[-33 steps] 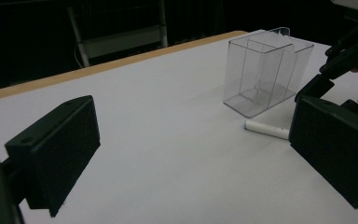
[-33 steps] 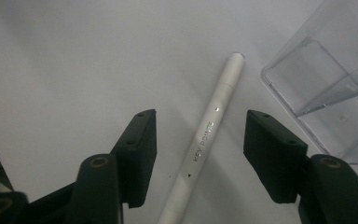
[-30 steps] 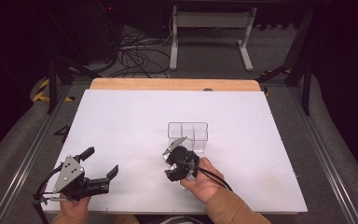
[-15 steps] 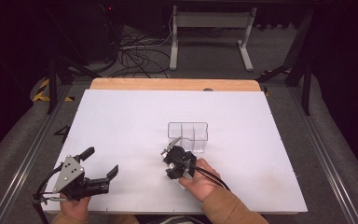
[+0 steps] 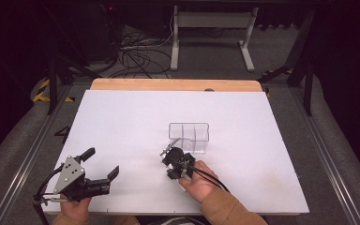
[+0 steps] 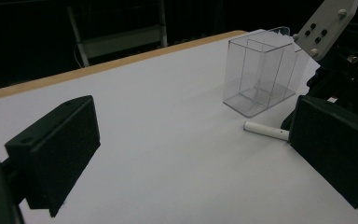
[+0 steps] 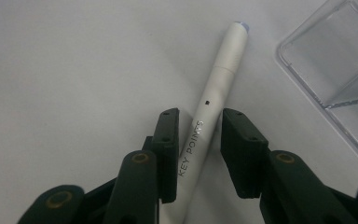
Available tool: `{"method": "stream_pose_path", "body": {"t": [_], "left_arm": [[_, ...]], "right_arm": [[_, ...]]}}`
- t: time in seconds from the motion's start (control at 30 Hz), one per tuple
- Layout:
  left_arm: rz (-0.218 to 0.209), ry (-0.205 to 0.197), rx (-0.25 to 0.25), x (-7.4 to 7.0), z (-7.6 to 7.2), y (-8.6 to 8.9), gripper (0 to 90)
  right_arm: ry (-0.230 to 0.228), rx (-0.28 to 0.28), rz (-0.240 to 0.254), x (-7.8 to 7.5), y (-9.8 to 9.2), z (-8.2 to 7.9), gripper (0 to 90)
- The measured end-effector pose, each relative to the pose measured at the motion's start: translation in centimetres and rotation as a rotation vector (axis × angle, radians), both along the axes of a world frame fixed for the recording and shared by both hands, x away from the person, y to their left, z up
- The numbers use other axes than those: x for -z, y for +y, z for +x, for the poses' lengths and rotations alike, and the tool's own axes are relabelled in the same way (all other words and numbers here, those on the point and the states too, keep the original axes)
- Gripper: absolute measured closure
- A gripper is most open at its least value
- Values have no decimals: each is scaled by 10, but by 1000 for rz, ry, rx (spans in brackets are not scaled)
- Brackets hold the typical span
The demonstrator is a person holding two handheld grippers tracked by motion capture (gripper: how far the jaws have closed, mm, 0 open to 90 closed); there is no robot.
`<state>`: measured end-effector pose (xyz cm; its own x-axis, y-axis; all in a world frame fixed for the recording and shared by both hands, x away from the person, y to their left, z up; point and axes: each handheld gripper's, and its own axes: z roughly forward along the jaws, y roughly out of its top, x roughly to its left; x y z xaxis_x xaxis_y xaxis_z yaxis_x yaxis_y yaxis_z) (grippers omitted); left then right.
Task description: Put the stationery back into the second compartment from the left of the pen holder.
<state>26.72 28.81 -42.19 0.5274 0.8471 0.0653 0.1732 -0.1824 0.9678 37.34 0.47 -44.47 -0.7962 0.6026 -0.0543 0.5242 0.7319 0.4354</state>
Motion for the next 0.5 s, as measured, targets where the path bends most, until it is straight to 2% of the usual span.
{"method": "stream_pose_path", "body": {"t": [0.5], "left_arm": [[4, -2, 3, 0, 0, -1, 27]], "right_arm": [[17, 127, -6, 0, 5, 0, 731]]}}
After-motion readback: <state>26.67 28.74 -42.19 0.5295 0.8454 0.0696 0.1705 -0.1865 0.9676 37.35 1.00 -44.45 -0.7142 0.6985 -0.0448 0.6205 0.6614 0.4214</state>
